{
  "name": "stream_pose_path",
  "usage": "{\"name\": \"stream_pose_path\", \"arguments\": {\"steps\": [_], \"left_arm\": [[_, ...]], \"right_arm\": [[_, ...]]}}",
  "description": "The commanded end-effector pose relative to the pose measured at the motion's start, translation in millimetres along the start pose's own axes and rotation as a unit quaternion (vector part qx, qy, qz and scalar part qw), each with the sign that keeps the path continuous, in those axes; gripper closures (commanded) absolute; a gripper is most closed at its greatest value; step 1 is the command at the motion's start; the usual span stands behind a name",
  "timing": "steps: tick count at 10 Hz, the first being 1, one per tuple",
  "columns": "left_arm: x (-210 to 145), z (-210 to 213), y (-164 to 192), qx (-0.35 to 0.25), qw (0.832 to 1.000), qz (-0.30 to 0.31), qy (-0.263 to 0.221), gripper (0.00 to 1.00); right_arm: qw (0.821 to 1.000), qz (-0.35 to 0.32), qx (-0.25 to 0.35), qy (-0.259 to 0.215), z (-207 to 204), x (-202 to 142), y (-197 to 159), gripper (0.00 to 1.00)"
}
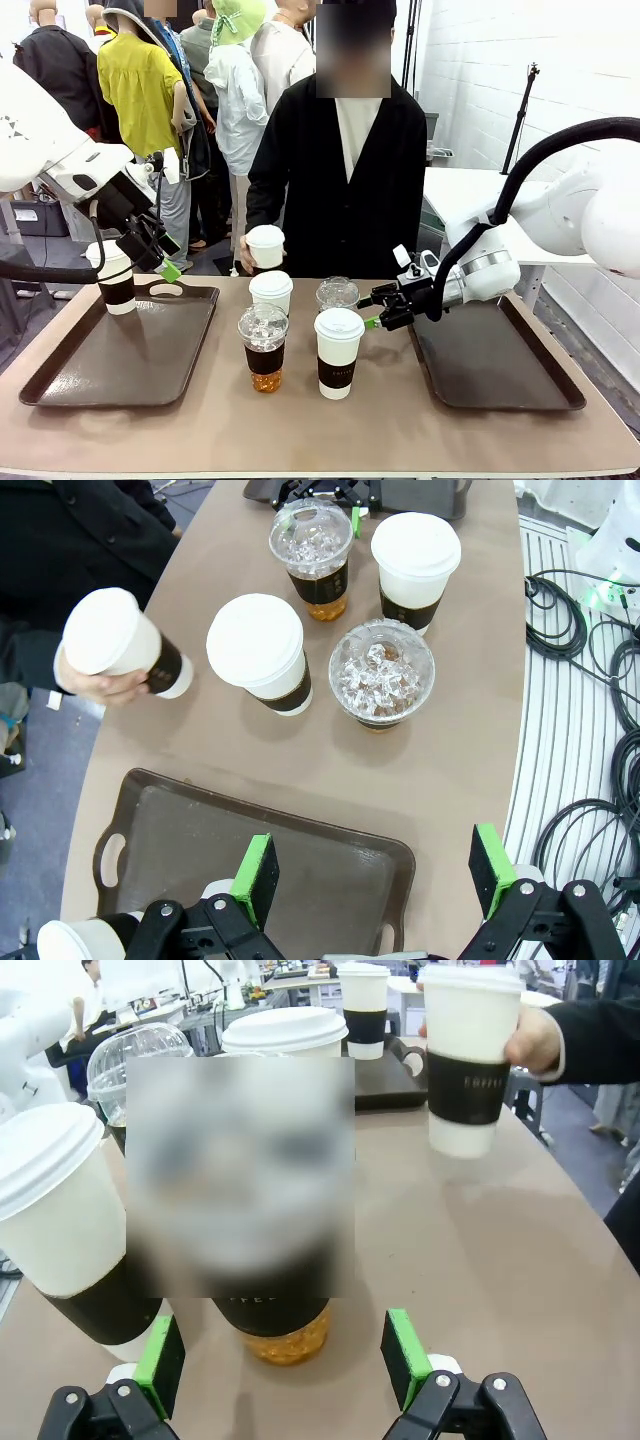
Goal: Distribute the coffee onto the tray.
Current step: Pick up one iced Americano and place it on the right Handle tray.
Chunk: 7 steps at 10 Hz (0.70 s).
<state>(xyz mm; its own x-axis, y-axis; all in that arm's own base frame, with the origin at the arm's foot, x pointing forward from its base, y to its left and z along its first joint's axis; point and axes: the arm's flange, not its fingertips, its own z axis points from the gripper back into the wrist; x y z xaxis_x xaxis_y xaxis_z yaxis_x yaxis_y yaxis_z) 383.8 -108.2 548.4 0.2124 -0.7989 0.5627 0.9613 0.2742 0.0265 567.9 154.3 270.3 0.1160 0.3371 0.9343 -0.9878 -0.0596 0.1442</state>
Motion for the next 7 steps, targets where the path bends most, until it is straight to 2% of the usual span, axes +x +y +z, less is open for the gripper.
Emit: {"name": "stream_pose_path", "arguments": {"steps": [1, 7], "left_arm": [[-1.8, 0.6, 1.7, -0.006, 1.000, -0.008, -0.012, 0.00], [-1.8, 0.6, 1.7, -0.006, 1.000, -0.008, -0.012, 0.00]], "right_arm": [[0.999, 0.015, -0.013, -0.032, -6.9, 1.2, -6.2, 0.00], [0.999, 0.020, -0.002, -0.048, -22.7, 1.4, -8.8, 0.00]]}}
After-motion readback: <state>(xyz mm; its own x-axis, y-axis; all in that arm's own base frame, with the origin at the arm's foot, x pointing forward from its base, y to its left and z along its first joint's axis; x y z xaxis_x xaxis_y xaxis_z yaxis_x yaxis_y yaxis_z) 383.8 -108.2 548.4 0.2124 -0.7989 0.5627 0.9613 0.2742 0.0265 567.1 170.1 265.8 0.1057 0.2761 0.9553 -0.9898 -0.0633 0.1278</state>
